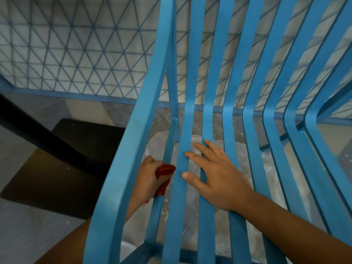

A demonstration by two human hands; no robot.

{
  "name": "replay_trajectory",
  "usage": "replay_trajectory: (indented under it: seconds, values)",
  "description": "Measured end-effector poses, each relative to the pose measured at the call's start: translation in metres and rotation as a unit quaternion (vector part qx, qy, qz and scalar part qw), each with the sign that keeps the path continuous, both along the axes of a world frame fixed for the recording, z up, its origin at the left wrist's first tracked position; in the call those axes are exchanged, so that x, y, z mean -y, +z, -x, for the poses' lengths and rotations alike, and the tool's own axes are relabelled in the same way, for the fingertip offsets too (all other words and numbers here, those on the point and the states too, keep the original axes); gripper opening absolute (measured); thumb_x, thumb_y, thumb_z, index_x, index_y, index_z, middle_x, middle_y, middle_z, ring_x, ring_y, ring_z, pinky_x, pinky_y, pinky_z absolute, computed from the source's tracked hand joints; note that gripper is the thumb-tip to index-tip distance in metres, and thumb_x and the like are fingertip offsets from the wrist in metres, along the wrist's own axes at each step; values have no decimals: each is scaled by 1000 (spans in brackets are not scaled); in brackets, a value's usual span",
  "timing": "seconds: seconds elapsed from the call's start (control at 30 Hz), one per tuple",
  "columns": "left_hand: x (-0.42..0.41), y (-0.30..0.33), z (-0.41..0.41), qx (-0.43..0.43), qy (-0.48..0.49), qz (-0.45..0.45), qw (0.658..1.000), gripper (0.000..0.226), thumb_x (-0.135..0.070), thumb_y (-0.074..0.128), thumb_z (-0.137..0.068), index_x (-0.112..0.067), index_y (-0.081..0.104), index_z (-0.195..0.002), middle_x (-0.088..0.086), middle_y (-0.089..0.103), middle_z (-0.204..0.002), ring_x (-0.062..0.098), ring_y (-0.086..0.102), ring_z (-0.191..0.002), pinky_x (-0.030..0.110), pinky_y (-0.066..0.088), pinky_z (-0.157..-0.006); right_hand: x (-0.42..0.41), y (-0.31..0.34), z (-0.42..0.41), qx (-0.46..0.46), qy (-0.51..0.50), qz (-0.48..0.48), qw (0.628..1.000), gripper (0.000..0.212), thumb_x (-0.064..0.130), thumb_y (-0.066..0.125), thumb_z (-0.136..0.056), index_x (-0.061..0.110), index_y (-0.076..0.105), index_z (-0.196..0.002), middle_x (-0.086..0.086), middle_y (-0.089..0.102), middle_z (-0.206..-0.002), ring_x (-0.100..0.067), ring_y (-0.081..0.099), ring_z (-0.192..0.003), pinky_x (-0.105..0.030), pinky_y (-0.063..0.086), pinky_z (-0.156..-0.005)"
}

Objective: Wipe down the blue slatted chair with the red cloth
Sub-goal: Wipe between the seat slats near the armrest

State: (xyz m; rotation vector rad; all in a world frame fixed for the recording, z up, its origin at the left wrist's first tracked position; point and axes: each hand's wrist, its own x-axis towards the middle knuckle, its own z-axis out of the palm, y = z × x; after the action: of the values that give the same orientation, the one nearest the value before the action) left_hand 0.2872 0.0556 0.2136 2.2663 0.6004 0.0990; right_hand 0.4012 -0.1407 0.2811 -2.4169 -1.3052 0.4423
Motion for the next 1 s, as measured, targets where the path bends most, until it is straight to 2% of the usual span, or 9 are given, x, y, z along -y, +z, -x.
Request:
replay_trajectory:
  seconds: [0.13,0.27,0.33,0.4,0.47,0.57,0.63,0.73,1.0]
  values:
    - [10,-9,29,-14,-25,-3,1000,33,-41,72,-73,-17,77,-95,5,54,-93,19,58,-86,15,42,-79,0,0,0,6,-2,0,1000,69,74,31,-95,40,31,-155,7,18,-168,-14,-4,-156,-43,6,-128]
    - [14,-6,39,21,-23,14,999,22,-57,63,-70,-39,62,-84,2,54,-91,21,59,-86,28,48,-80,0,3,1,-1,-1,1,1000,70,73,31,-96,38,32,-156,6,18,-168,-15,-3,-157,-45,8,-128]
    - [10,-6,28,30,-12,27,999,25,-60,62,-69,-40,65,-83,3,56,-88,21,59,-85,31,48,-79,0,2,1,-1,-2,1,1000,70,73,30,-95,38,32,-156,7,18,-168,-15,-3,-157,-46,8,-128]
    - [-2,-11,9,23,1,40,999,32,-57,69,-72,-30,75,-87,7,63,-85,22,62,-83,36,51,-79,0,1,1,4,-5,-1,1000,69,72,31,-96,38,32,-156,7,19,-168,-14,-3,-157,-46,9,-128]
    - [-14,-13,-16,23,8,50,998,26,-51,73,-79,-26,76,-86,12,69,-79,25,67,-73,38,55,-70,0,0,1,3,-7,-6,1000,68,72,31,-96,39,33,-155,7,19,-168,-14,-2,-157,-45,9,-128]
    - [-27,-6,-57,33,24,72,997,13,-16,77,-87,-3,76,-88,22,73,-77,22,68,-59,22,51,-52,0,-2,0,6,-4,-9,1000,69,73,28,-95,39,33,-155,7,20,-168,-14,-2,-156,-42,8,-128]
    - [-35,-3,-83,49,41,97,993,10,-5,73,-88,4,73,-93,21,71,-77,8,62,-49,14,47,-46,-1,-3,-1,7,-5,-13,1000,69,74,28,-95,40,34,-154,7,20,-167,-13,-2,-156,-41,9,-128]
    - [-45,1,-111,65,40,110,991,2,-2,70,-91,-2,70,-93,20,63,-74,-1,55,-39,12,42,-42,0,-4,-2,9,-4,-18,1000,69,74,27,-94,40,35,-154,9,19,-167,-12,-2,-156,-39,8,-127]
    - [-67,-4,-148,81,49,118,989,15,-4,69,-92,8,68,-101,20,62,-82,-5,54,-41,11,45,-46,-1,-5,-4,6,-6,-24,1000,68,74,29,-93,42,36,-153,13,16,-167,-8,-5,-155,-34,7,-125]
